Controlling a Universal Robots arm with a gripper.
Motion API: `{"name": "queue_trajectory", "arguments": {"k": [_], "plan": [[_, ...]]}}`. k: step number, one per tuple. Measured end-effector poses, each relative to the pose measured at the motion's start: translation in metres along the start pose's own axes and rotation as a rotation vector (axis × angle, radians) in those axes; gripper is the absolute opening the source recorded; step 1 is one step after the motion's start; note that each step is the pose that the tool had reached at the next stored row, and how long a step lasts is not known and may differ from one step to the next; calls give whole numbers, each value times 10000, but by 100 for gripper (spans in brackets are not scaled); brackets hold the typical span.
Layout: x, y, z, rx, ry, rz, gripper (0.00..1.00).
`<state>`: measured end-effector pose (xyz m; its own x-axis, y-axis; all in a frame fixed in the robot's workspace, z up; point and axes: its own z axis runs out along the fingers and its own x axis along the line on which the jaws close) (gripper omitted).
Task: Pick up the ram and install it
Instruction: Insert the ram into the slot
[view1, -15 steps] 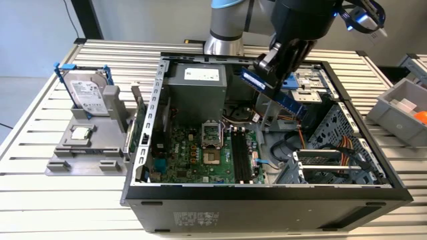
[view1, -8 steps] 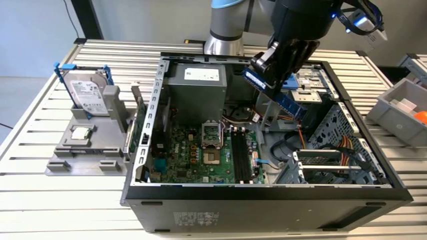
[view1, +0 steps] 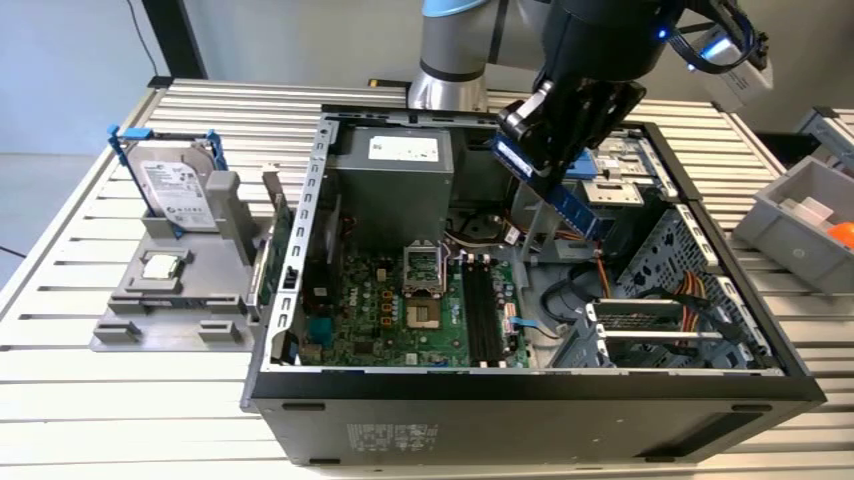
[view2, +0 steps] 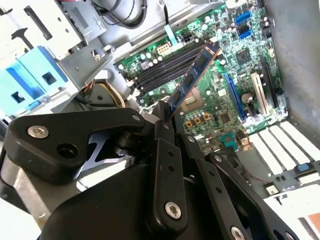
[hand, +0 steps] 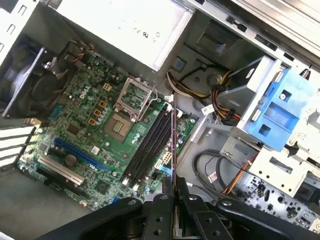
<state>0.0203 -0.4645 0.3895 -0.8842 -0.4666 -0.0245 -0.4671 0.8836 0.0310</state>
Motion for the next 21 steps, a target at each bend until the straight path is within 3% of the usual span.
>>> {"name": "queue_trajectory", "arguments": {"k": [21], "plan": [[0, 0, 7, 66, -82, 2684, 0]]}}
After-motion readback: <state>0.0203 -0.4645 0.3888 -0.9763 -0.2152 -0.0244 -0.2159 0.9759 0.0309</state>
